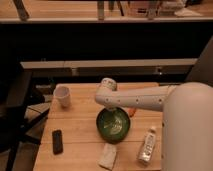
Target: Drag the ceramic bowl in a circle
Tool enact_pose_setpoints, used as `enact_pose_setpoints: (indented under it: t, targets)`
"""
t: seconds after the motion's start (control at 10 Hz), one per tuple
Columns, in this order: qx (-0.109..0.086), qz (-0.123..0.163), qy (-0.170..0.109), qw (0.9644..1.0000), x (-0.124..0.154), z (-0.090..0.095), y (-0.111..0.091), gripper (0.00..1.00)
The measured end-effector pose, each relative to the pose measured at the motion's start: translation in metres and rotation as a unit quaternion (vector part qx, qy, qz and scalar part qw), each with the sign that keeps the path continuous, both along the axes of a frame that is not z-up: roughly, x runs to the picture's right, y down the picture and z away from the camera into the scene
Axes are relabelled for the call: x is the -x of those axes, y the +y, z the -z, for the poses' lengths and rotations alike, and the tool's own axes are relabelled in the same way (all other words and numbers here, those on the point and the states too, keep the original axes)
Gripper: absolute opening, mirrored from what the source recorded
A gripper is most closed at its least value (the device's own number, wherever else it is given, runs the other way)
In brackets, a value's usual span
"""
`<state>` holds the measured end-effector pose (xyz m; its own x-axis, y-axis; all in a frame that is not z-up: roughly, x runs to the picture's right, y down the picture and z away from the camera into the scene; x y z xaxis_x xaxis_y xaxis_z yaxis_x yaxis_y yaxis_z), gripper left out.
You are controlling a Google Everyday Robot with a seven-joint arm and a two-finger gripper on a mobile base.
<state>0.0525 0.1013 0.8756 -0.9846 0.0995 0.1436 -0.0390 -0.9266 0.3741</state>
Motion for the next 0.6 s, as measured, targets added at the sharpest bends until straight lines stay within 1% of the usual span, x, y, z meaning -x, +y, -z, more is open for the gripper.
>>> enact_pose_setpoints:
  t: [0.2,0.5,0.6]
  targets:
    - [-0.001,0.003,0.0,1.0,-0.002,-0.004,-0.003,0.01]
    - [-0.004,-0.001,0.003,1.0,-0.015,-0.009,-0.007,0.01]
    - [-0.005,-0.001,0.002,1.0,-0.014,-0.01,-0.008,0.01]
